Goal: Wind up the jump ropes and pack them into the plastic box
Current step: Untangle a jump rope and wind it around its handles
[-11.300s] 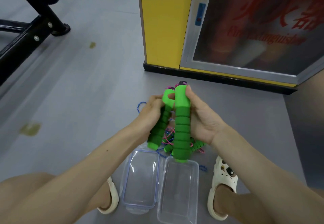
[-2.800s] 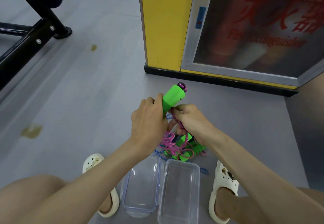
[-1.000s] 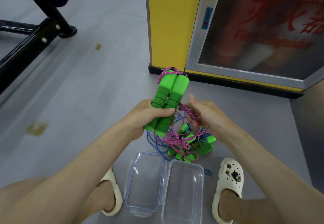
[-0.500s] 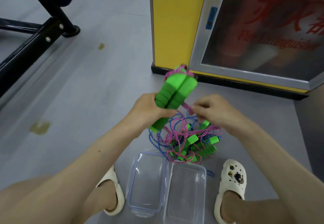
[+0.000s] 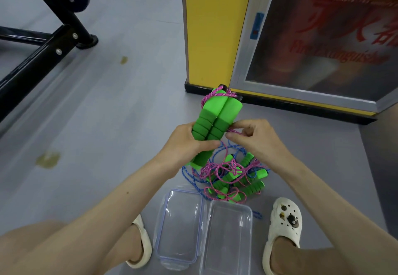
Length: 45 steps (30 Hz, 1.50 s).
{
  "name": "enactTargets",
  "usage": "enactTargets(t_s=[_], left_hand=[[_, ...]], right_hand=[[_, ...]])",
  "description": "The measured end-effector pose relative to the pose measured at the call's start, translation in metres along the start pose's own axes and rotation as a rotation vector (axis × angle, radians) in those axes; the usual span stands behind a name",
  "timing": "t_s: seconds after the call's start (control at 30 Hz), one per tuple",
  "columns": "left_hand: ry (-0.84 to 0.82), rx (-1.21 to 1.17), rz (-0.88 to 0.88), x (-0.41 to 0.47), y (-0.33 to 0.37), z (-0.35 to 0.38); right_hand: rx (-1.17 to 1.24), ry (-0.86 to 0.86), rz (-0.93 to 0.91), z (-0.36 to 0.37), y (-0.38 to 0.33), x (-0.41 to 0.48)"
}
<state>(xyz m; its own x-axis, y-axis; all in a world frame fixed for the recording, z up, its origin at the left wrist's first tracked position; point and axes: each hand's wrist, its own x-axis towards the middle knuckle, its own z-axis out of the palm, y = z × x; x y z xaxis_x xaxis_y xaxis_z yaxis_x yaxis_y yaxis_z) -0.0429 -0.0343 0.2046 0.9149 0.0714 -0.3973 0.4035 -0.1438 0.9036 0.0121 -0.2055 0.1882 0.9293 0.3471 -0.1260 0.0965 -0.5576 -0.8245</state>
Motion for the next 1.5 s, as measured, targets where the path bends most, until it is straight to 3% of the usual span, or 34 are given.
enactTargets(t_s=[0.13,0.3,0.53,0.73,0.87,0.97,1.07,1.17,1.23,1.3,1.4,1.5], left_hand=[[0.152,0.139,0.057,0.007,-0.010,0.002],[0.374,0.729,0.141,0.010,-0.018,0.002],[0.487,1.183,0.300,0.009,-0.020,0.013],[0.616,1.442,0.556,0.012,-0.034,0.024],[0.637,1.472,0.619,0.019,-0.042,0.034],[0.616,1.422,0.646,0.025,-0.048,0.037],[0.424,1.218,0.608,0.023,-0.052,0.040],[0.120,0.660,0.350,0.018,-0.035,0.037],[0.046,0.300,0.144,0.020,-0.021,0.030],[-0.006,0.118,-0.024,0.022,-0.011,0.019],[-0.263,-0.073,-0.251,0.019,-0.009,0.011],[-0.401,-0.228,-0.329,0.016,-0.010,0.010]], right_hand=[[0.163,-0.107,0.157,0.011,-0.002,-0.003],[0.438,-0.225,0.311,0.014,-0.006,-0.009],[0.680,-0.311,0.397,0.016,-0.006,-0.008],[0.672,-0.226,0.438,0.022,-0.011,-0.007],[0.681,-0.138,0.441,0.019,-0.005,-0.004],[0.738,-0.071,0.445,0.019,-0.003,-0.002],[0.683,-0.011,0.468,0.017,0.004,0.000],[0.653,-0.002,0.453,0.014,0.012,0.002],[0.638,-0.032,0.438,0.013,0.014,0.001],[0.655,-0.096,0.423,0.013,0.014,0.001],[0.696,-0.177,0.389,0.012,0.014,0.001],[0.700,-0.199,0.370,0.011,0.011,0.001]])
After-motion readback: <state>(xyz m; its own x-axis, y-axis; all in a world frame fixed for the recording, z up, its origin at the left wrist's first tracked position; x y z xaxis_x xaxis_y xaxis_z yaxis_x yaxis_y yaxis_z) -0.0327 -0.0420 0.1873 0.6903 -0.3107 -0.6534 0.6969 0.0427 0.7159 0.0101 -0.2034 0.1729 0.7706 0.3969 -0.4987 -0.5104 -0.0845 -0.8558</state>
